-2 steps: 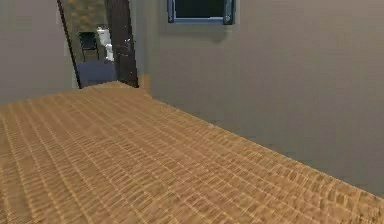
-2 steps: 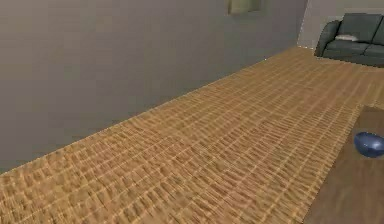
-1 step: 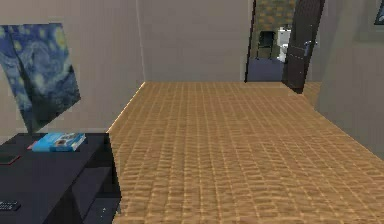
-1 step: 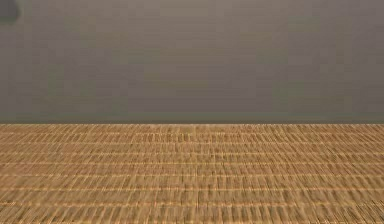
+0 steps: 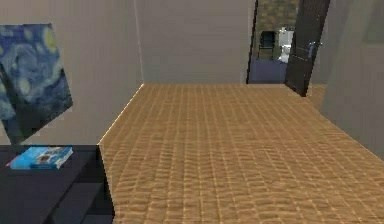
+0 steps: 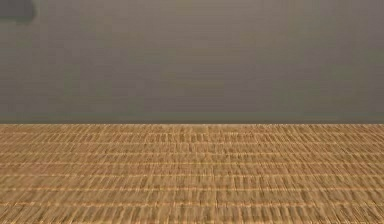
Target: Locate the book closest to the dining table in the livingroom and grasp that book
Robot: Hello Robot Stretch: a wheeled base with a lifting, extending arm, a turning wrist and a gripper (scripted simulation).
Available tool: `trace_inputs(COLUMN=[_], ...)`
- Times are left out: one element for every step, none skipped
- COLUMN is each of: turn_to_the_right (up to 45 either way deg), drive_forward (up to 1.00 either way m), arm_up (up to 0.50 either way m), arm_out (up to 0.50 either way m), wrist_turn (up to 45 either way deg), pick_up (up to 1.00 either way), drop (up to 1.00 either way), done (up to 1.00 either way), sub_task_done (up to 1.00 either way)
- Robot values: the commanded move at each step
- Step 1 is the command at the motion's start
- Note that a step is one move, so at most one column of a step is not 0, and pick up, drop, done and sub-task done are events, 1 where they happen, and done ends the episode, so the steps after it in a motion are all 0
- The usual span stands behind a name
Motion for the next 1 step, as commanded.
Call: trace_inputs(turn_to_the_right=[-45.0], drive_forward=[0.00], arm_up=[0.00], arm_out=[0.00], wrist_turn=[0.0], pick_up=[0.00], drop=[0.00], done=[0.00], sub_task_done=[0.00])
